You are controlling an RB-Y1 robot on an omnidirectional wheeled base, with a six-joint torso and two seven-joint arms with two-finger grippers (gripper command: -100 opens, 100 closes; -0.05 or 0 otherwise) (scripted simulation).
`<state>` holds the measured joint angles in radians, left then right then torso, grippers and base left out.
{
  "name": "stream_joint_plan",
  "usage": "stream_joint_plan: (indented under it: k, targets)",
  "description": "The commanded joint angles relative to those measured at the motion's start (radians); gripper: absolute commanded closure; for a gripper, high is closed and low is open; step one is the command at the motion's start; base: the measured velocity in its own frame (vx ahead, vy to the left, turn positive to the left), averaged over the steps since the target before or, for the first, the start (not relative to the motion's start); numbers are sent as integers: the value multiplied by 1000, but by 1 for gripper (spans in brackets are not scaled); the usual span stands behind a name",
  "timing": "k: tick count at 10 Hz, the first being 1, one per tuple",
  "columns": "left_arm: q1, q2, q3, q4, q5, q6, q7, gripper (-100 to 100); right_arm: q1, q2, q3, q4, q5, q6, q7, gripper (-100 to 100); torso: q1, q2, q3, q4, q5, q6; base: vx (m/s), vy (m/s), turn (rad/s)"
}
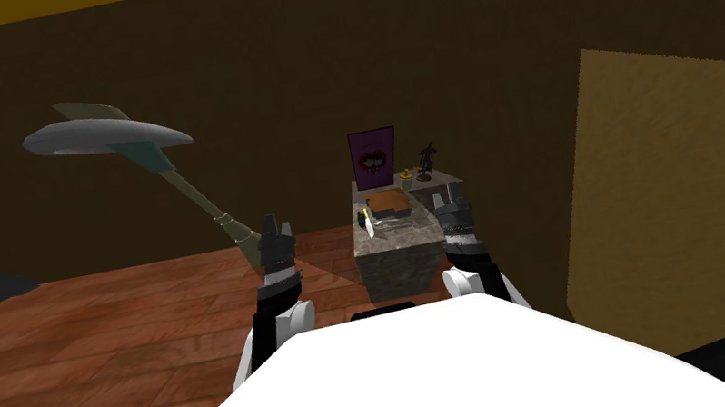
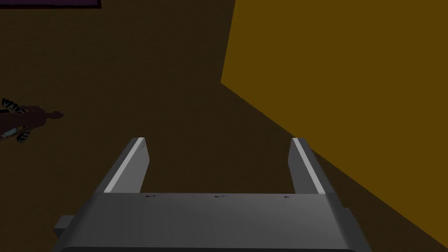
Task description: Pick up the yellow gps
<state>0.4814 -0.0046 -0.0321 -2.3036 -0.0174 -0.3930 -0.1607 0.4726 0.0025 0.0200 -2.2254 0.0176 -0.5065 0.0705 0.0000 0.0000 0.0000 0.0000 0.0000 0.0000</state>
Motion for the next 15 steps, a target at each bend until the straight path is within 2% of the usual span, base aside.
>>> stream_joint_plan:
  k: [1,4,7,11,12,15]
  targets:
    - [-8,41,0,10,-19,4,-5,-100,0,0,0,0,0,0,0,0,0,0,0,0,0,0,-43,-15,-28]
    - [-28,93,0,36,-63,17,-17,-100,0,0,0,0,0,0,0,0,0,5,3,1,0,0,-92,-8,-39]
    - [-61,133,0,79,-128,42,-38,-100,0,0,0,0,0,0,0,0,-2,8,5,2,0,0,-117,-31,-66]
    - [-120,173,-1,165,-231,94,-76,-100,0,0,0,0,0,0,0,0,-4,8,4,2,-1,0,-116,-58,-86]
    - [-120,173,-1,167,-231,94,-76,-100,0,0,0,0,0,0,0,0,-5,7,4,2,-1,0,-71,-51,-26]
    - [-171,200,0,249,-311,147,-111,-100,0,0,0,0,0,0,0,0,-3,5,3,1,-1,0,-68,-57,-91]
